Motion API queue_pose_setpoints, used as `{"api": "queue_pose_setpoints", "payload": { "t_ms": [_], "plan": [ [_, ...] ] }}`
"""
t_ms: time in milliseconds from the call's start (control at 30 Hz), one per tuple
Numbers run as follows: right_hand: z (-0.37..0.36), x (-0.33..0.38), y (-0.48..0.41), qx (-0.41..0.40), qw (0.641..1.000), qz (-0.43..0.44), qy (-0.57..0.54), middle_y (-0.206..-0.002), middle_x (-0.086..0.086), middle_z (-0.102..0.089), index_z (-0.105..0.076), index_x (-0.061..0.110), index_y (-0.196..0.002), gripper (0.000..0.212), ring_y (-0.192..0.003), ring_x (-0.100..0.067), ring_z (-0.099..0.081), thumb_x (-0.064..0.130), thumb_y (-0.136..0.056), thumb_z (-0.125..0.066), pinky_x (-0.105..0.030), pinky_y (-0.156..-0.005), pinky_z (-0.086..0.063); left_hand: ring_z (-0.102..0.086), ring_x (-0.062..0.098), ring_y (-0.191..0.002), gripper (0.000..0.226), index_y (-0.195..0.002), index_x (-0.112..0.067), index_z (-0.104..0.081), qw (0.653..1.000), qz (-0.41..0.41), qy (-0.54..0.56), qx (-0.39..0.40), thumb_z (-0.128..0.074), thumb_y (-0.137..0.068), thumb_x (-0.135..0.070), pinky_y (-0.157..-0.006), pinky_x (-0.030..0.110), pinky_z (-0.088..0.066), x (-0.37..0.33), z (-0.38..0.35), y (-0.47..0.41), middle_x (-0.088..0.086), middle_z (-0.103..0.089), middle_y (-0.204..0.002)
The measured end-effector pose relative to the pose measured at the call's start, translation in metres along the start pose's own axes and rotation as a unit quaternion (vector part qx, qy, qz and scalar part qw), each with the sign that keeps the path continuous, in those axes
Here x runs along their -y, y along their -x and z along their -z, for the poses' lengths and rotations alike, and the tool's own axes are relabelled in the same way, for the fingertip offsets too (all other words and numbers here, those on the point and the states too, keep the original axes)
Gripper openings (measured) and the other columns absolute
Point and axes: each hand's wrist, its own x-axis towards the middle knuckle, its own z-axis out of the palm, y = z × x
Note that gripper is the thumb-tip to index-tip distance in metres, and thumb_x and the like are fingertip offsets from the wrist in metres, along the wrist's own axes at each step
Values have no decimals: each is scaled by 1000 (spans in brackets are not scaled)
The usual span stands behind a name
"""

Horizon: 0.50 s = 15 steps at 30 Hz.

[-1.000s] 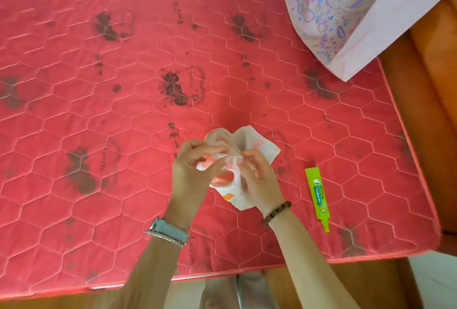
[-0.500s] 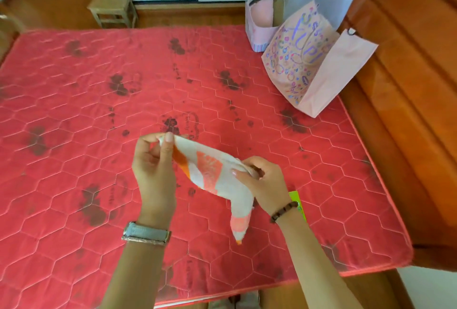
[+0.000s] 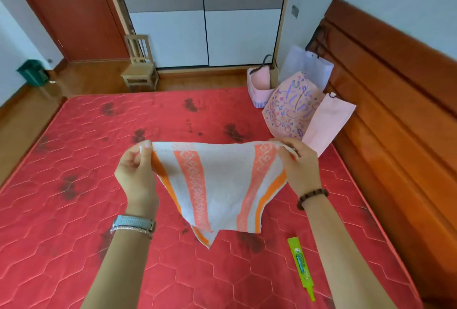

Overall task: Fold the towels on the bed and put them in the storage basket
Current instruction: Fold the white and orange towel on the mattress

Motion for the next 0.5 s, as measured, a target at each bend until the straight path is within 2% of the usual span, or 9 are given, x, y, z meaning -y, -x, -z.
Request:
{"api": "queue_pose_setpoints", "payload": {
  "t_ms": [67, 167, 267, 367, 433, 500],
  "plan": [
    [2, 11, -17, -2, 1000, 9, 0, -92, 17, -67, -70, 14, -98, 20, -86, 13, -60, 1, -93, -55, -7, -79, -44, -44, -5, -50, 19, -104, -3, -71, 1000, 4, -4, -1, -66, -95, -19, -62, 18, -40, -7, -9, -7, -23, -50, -47],
    [2, 22, -48, -18, 999, 27, 17, -88, 8, -66, -68, 10, -99, 16, -80, 9, -57, 5, -96, -54, -4, -74, -40, -39, -3, -49, 12, -87, -14, -72, 1000, 6, -7, 5, -66, -95, -21, -57, 17, -39, -25, -28, -20, -15, -49, -56],
    [-2, 31, -84, -23, 999, 24, 15, -94, 0, -65, -67, 6, -106, 17, -89, -10, -57, 8, -97, -52, -15, -77, -42, -39, -3, -48, 25, -70, -22, -65, 1000, 14, 6, 5, -67, -95, -18, -56, 15, -41, -40, -49, -37, -15, -48, -54],
    [-7, 41, -117, -3, 1000, 16, 19, -103, -4, -65, -65, 6, -113, 22, -98, -17, -56, 14, -100, -50, -25, -84, -42, -37, 1, -51, 33, -63, -22, -60, 999, 32, 31, -13, -68, -94, -20, -61, 16, -46, -53, -69, -57, -5, -43, -62],
    [-9, 52, -136, 4, 1000, 6, 15, -112, -6, -66, -64, 8, -117, 26, -104, -18, -57, 20, -101, -49, -24, -89, -44, -44, 3, -57, 28, -67, -22, -64, 998, 38, 53, -23, -68, -94, -20, -66, 17, -50, -64, -81, -69, -4, -48, -69],
    [-8, 66, -153, -1, 1000, 13, -5, -114, -7, -65, -64, 11, -115, 24, -106, -18, -57, 23, -101, -48, -11, -89, -44, -57, -2, -60, 17, -79, -14, -72, 997, 14, 77, -19, -66, -95, -17, -67, 14, -50, -82, -94, -78, -8, -59, -73]
  ]
}}
